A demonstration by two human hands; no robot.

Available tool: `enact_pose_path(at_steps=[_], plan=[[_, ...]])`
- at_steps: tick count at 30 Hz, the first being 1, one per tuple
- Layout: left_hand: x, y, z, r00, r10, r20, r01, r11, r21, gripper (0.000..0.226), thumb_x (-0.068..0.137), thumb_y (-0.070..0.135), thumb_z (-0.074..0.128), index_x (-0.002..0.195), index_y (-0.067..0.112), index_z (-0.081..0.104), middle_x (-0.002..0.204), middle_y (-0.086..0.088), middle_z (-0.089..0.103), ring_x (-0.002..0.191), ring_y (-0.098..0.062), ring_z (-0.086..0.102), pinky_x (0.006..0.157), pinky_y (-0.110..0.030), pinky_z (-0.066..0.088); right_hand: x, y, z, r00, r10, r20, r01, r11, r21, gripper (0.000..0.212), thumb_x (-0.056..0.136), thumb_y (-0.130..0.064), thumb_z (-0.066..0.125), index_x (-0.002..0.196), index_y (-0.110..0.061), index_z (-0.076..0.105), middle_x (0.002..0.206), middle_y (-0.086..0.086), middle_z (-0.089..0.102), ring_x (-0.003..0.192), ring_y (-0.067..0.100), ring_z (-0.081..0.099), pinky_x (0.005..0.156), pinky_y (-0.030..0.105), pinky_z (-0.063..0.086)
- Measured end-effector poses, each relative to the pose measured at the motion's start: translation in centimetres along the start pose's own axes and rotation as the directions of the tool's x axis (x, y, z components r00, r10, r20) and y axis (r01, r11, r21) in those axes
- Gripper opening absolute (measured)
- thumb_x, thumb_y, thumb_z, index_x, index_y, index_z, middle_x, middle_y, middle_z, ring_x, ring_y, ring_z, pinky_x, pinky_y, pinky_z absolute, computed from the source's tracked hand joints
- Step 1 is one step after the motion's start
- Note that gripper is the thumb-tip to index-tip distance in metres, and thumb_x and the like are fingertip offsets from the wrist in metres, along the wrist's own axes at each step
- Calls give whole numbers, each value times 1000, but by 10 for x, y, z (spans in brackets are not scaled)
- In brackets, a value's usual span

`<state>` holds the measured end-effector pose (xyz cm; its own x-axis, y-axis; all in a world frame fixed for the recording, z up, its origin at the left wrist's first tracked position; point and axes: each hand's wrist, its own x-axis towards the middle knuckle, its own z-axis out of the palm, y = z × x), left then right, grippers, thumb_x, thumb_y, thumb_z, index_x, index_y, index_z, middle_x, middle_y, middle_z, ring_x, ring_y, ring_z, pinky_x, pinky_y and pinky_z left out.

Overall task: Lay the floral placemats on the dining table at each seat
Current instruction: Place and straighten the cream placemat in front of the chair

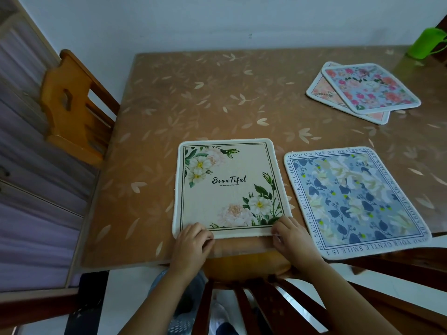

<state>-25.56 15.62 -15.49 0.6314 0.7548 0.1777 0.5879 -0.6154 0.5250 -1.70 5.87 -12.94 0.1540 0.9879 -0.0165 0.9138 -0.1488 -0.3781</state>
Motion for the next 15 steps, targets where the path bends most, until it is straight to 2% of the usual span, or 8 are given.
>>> enact_pose_path(at_steps=[6,11,15], plan=[[1,6,4,999,-51,5,51,998,-32,19,66,6,80,68,8,61,71,-5,59,68,-22,55,60,-31,45,-1,-3,-1,1000,-1,-21,0,997,-71,17,65,2,72,76,-4,61,80,13,62,75,31,60,61,43,55],[-1,7,6,998,-63,-10,62,997,-53,17,68,6,78,69,7,61,71,-6,60,69,-22,55,60,-34,46,1,-2,-1,1000,21,6,-21,998,-55,11,71,0,67,80,-2,60,87,14,62,83,31,58,70,44,53],[-1,7,6,997,-76,-9,75,996,-55,16,68,6,78,69,7,62,72,-5,60,71,-18,52,65,-26,39,2,-1,0,999,44,24,-44,999,-26,9,73,-1,63,81,-3,59,88,13,60,85,30,55,73,43,52]])
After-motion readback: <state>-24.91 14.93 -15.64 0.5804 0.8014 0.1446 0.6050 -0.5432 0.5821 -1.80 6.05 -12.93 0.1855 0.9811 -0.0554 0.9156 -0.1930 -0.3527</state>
